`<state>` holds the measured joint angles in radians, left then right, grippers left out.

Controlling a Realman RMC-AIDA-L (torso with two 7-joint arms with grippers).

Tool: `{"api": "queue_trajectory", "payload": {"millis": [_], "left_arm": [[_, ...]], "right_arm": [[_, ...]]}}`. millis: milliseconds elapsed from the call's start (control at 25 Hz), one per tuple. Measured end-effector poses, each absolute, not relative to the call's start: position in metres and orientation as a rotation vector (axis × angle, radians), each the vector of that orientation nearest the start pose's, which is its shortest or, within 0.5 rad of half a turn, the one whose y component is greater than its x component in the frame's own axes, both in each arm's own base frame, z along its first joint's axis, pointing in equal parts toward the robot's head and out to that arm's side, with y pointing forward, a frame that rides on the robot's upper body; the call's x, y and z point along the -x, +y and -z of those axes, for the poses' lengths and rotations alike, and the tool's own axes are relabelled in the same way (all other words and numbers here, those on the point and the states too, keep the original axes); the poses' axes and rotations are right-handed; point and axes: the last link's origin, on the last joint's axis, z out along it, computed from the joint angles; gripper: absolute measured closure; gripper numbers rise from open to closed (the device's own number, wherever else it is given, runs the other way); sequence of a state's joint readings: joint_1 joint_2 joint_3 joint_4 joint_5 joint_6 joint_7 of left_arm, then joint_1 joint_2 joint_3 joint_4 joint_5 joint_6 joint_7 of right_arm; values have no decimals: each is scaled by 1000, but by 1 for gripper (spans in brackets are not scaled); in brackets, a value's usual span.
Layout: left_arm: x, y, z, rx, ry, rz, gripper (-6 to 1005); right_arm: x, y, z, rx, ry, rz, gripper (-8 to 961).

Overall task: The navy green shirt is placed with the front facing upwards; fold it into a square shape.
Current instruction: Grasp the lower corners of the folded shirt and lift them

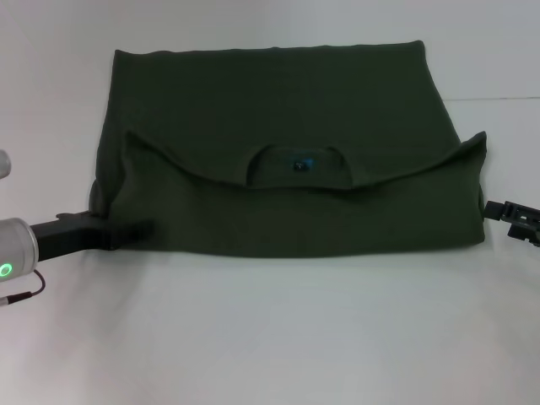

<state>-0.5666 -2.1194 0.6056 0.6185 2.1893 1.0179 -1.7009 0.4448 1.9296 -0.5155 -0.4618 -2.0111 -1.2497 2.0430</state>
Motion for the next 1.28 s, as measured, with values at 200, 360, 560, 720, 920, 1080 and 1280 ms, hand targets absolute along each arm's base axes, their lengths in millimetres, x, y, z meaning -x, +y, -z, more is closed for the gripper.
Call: {"api": "queue_trajectory", "payload": {"millis": [200,360,560,720,920,1080,1280], "left_arm": [[322,372,7,2210,-1131,355,276],[321,373,8,2220,-1125,348,388],[319,374,9,2231,-1116,345,495],[318,374,8,2237,-1113,347,581],[318,375,7,2238,-1111,347,790],[318,375,6,2237,-1108,346,967],[318,375,6,2235,-1109,349,962]], "right_arm": [[-370,329,-54,1895,1713,-745,13],[-370,329,-54,1896,1713,-745,14],[-368,329,-54,1904,1714,-749,15],[-367,331,-55,1911,1707,-749,15],[-362,340,-69,1896,1771,-738,34],[-354,355,-90,1861,1853,-629,49],[-343,371,-90,1863,1884,-456,68]]}}
